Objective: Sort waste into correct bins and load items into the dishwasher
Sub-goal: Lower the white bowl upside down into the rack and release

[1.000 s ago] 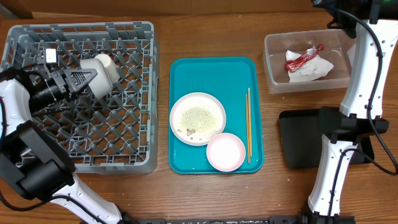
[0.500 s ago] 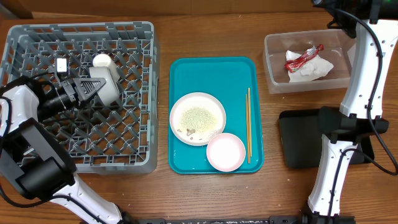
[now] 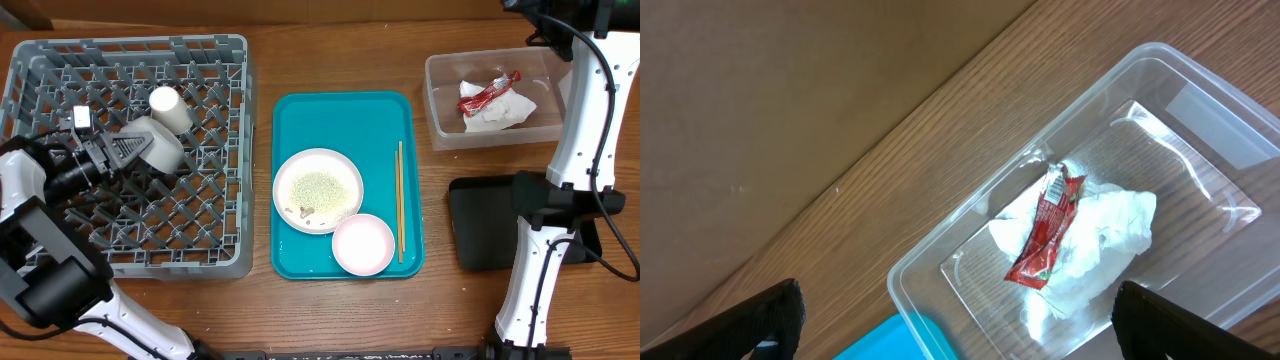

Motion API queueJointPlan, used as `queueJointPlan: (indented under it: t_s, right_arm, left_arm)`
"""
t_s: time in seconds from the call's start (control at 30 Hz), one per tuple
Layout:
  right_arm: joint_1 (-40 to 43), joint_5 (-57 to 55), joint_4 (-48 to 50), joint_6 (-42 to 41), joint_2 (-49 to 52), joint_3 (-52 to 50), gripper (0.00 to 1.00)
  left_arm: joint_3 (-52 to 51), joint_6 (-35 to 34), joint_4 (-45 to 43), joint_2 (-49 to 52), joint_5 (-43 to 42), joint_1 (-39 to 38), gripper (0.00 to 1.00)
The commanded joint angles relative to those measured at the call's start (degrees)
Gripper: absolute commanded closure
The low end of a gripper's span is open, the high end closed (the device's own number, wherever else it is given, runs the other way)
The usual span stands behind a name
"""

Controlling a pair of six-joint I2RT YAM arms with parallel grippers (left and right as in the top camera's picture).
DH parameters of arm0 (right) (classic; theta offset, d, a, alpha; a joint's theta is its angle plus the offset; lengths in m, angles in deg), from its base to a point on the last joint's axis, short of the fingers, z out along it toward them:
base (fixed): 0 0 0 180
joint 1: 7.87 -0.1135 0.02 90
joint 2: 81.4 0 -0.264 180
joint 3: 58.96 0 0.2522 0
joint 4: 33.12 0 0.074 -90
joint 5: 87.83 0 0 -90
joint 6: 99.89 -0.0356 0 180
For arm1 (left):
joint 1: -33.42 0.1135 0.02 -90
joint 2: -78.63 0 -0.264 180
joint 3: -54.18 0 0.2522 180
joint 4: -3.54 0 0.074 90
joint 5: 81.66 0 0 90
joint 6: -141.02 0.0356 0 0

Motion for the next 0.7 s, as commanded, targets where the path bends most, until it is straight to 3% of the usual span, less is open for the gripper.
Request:
queueJointPlan:
  t_s: [0.0,0.1,0.27,0.4,0.43,0.53,0.67]
  right_arm:
    - [0.17,0.04,0.26,-0.26,-1.22,0.72,0.00]
    - [0.17,0.04,0.26,-0.26,-1.22,0.72,0.00]
    - [0.17,0.04,0.26,-0.26,-1.22,0.72,0.00]
    - [0.17,0.04,0.26,-0.26,-1.22,0.72,0.00]
    - [0.17,0.04,0.26,-0.24,-1.22,0.72,0.00]
    - [0.17,0.04,0.26,-0.26,-1.22,0.72,0.00]
    - [0.17,0.04,0.26,-0.26,-1.22,0.72,0.00]
  left_arm:
    - [1.29,-4.90,-0.02,-0.33,8.94,0.09,0.55]
    - [5.01,-12.74,0.28,-0.33,16.76,0.11,0.58]
    - [14.10,-19.63,4.85,-0.35,25.88,0.11,0.62]
    - [24.13,-31.67,10.08,-0.35,45.31,0.09,0.53]
    - [26.18,-33.62,11.26,-0.35,50.12,0.09,0.43]
    - [31.06,-37.75,15.12,-0.35,60.17,0.07,0.29]
    - [33.31,-38.21,17.16,-0.35,61.72,0.07,0.34]
